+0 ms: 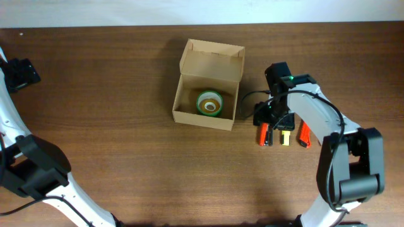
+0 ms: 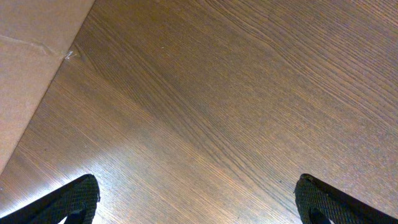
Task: Pack container
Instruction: 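Grasp the red-and-black cutter with the right gripper and lift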
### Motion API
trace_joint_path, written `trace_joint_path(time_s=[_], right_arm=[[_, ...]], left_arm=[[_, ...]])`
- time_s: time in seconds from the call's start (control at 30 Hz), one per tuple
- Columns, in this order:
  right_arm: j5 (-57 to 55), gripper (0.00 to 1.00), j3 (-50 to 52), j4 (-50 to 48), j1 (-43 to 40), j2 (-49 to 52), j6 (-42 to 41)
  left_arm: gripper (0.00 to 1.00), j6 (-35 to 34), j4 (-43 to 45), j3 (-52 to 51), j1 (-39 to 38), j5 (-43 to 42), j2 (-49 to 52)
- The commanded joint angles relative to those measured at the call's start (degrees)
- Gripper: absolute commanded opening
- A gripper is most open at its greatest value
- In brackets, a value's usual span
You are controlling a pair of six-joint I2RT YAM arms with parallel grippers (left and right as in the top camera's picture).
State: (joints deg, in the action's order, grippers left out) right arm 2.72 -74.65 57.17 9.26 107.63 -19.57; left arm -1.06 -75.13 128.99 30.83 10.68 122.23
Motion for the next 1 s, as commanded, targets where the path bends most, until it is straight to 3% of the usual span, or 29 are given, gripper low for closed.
trace_joint_path(time_s=[0.0, 0.27, 0.4, 0.47, 0.67, 0.73, 0.97], right_arm=[[0.28, 0.75, 0.20, -0.02, 0.48, 2.23, -0.87], [-0.13, 0.73, 0.20, -0.48, 0.48, 7.08, -0.85], [-0.37, 0.61, 0.20, -1.18, 0.48, 7.93, -0.83], [-0.59, 0.60, 0.20, -1.57, 0.48, 8.26, -0.85], [-1.68, 0.16, 0.20, -1.95, 0.48, 8.28, -0.63], [-1.68, 0.06, 0.20, -1.95, 0.48, 8.28, -0.61], [-1.70, 0.04, -3.52, -1.73, 0.46, 8.07, 2.67]], left_arm=[[1.00, 0.70, 0.09, -0.44, 0.04, -0.42, -1.05], [1.00, 0.70, 0.09, -0.44, 0.04, -0.42, -1.05], [1.00, 0.70, 0.09, -0.44, 0.04, -0.42, -1.05], [1.00, 0.70, 0.11, -0.44, 0.04, -0.42, -1.07], [1.00, 0.70, 0.09, -0.44, 0.04, -0.42, -1.05], [1.00, 0.70, 0.11, -0.44, 0.04, -0.42, -1.07], [1.00, 0.70, 0.11, -0.44, 0.04, -0.42, -1.07]])
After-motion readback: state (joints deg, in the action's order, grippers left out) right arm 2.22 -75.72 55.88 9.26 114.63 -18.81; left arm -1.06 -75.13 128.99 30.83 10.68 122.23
